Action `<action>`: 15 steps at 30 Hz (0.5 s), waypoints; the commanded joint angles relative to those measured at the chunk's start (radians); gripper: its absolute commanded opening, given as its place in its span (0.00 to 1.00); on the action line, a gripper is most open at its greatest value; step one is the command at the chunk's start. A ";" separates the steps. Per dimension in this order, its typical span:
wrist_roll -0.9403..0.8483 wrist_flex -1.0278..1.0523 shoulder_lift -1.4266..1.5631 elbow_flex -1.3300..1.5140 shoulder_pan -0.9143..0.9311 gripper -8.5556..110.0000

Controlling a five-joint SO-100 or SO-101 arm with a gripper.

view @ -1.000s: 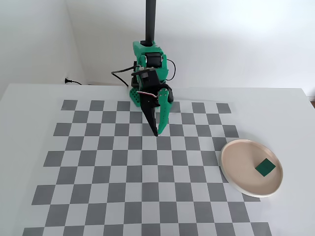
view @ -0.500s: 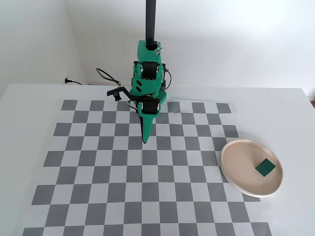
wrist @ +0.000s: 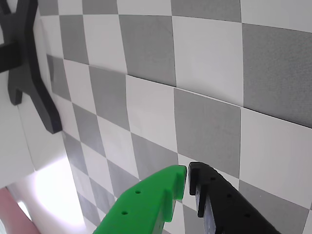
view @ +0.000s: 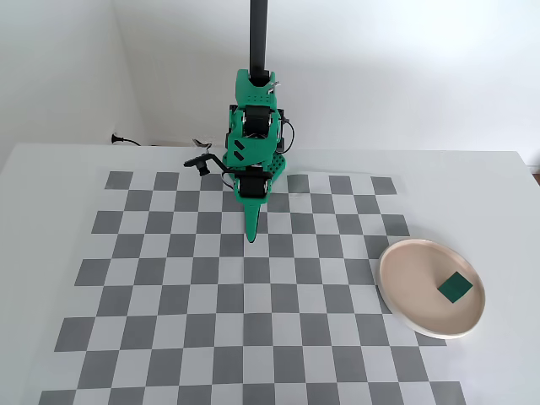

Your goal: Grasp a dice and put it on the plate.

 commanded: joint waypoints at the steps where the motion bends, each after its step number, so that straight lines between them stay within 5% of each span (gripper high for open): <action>1: -0.040 0.003 0.015 -0.015 -0.008 0.04; 15: -0.057 0.005 0.015 -0.015 -0.002 0.04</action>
